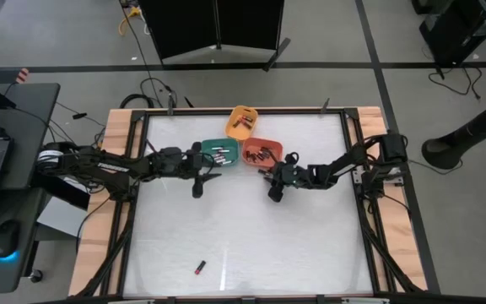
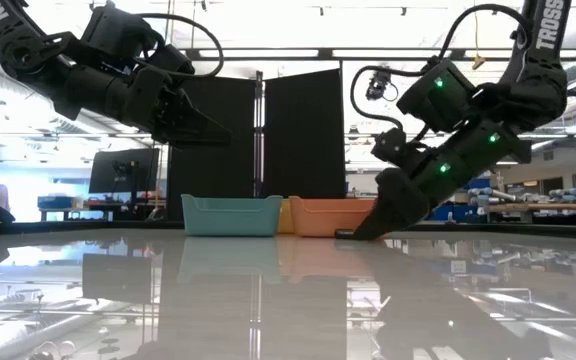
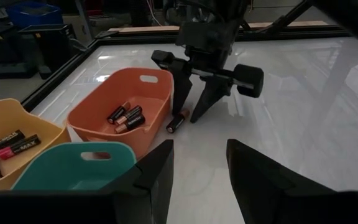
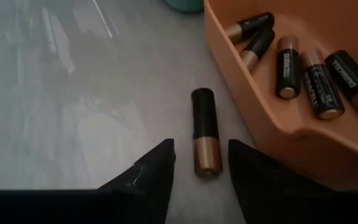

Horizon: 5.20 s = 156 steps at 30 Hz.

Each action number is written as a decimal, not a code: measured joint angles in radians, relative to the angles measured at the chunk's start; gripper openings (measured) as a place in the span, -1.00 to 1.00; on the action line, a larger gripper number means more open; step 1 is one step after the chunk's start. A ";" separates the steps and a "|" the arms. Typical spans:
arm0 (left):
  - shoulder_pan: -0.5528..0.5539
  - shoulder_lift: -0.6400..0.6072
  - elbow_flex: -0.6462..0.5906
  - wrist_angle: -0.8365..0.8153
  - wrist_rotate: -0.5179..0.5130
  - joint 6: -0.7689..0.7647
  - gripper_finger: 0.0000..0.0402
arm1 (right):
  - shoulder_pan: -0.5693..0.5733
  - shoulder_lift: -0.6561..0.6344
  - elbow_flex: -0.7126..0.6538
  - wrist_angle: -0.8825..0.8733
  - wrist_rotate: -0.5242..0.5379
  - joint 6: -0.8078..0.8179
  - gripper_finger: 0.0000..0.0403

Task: Sort batteries
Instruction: Put the brown battery into the orange bin, then put the red battery into the yellow bin

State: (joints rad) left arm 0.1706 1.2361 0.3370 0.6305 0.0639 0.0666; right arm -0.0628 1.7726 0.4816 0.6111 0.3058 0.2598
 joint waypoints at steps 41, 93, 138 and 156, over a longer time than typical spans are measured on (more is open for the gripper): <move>-0.038 0.000 0.000 -0.030 -0.014 -0.048 -0.22 | -0.234 -0.039 0.454 -0.653 -0.132 -0.185 -0.70; -0.855 0.098 0.474 -1.046 -0.204 -1.013 -0.22 | 0.387 -0.203 0.484 -0.964 0.227 0.279 -0.91; -1.033 0.678 0.840 -1.213 -0.368 -1.326 0.08 | 0.669 -0.202 0.484 -0.957 0.518 0.490 -0.94; -0.970 0.681 0.839 -1.301 -0.332 -1.011 -0.76 | 0.594 -0.191 0.485 -0.955 0.531 0.384 -0.95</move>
State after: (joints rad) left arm -0.7992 1.9167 1.1760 -0.6710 -0.2676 -0.9447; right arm 0.5314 1.5820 0.9667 -0.3437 0.8371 0.6439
